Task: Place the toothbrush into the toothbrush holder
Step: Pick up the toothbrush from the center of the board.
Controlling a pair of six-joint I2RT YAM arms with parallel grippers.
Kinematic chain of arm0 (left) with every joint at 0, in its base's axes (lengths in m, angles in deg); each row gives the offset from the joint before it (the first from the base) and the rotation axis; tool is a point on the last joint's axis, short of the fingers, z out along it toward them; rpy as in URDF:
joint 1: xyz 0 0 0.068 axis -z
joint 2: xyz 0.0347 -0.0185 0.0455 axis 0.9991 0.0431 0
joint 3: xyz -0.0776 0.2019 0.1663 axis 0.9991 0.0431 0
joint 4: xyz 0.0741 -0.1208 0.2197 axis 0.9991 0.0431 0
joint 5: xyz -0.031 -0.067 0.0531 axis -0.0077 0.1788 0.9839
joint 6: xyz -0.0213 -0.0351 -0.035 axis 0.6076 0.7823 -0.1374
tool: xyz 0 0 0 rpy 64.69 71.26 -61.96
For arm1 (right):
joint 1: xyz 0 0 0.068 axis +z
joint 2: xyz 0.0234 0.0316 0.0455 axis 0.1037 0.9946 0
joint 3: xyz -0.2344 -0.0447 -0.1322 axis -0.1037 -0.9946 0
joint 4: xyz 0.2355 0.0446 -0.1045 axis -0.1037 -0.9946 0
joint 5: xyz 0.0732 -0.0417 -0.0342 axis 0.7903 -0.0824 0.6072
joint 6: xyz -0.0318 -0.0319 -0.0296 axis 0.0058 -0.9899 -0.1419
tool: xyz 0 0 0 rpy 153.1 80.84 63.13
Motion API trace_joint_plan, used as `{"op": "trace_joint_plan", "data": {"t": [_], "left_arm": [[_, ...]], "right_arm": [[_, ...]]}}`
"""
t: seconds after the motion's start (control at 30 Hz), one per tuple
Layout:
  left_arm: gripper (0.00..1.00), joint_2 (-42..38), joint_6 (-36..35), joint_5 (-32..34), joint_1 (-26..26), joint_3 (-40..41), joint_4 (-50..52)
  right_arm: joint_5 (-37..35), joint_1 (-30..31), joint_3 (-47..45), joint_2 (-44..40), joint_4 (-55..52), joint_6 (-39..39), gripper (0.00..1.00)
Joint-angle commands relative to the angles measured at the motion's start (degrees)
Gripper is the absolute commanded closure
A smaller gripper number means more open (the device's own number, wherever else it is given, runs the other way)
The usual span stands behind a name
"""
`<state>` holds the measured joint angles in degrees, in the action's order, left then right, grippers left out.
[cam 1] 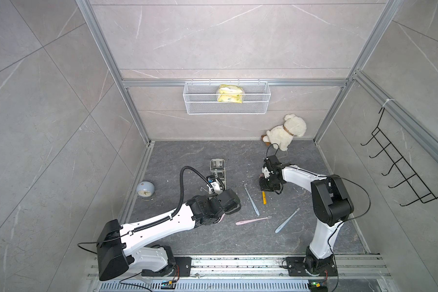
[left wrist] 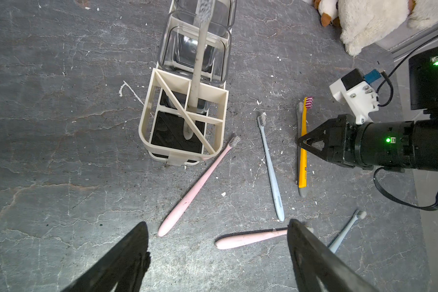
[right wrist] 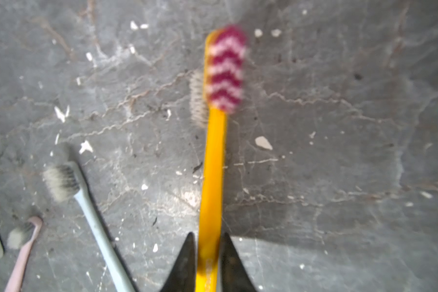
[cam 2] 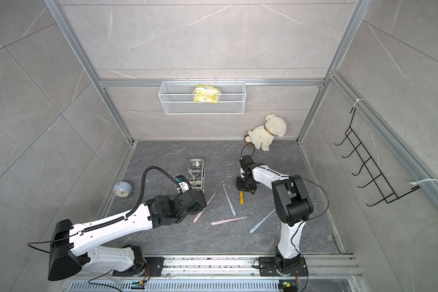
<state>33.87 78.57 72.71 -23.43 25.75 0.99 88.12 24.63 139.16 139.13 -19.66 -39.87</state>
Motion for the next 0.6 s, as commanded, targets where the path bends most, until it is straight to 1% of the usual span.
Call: {"op": "trace_joint_plan", "data": {"t": [0.0, 0.03, 0.07, 0.17, 0.27, 0.37, 0.47, 0.5, 0.57], "left_arm": [[0.14, -2.5, -0.8, 1.7, 0.3, -2.0, 1.0], [0.14, -2.7, -1.1, 1.6, 0.3, -1.8, 0.9], [0.14, -2.7, -1.0, 1.6, 0.3, -1.6, 0.8], [0.14, -2.5, -1.2, 1.5, 0.5, -1.1, 0.0], [0.14, -2.0, -2.1, 0.7, 0.5, -1.0, -1.6], [0.14, -1.4, -3.0, 0.2, 0.7, -1.6, -1.6], [0.14, -1.7, -3.3, 0.1, 1.0, -1.7, -1.7], [0.14, -2.0, -3.2, 0.1, 1.0, -1.6, -1.6], [0.14, -2.7, -3.2, 0.3, 1.2, -1.2, -1.6]], "right_arm": [[-1.0, 0.0, -3.2, -3.2, -1.9, 0.0, 0.50], [-1.3, 0.0, -4.7, -5.1, -1.9, 0.1, 0.43], [-1.6, 0.0, -5.8, -6.4, -2.1, 0.2, 0.39], [-1.3, 0.1, -8.4, -8.5, -2.6, 0.2, 0.35], [-0.7, 0.1, -9.7, -8.8, -2.0, 1.0, 0.31], [1.4, 0.1, -9.4, -8.0, -0.7, 1.9, 0.28], [4.1, 0.1, -7.7, -5.7, 0.3, 2.4, 0.26], [4.7, 0.0, -6.7, -4.8, 0.2, 2.4, 0.27], [4.6, 0.1, -5.1, -3.5, -0.4, 2.1, 0.37]]}}
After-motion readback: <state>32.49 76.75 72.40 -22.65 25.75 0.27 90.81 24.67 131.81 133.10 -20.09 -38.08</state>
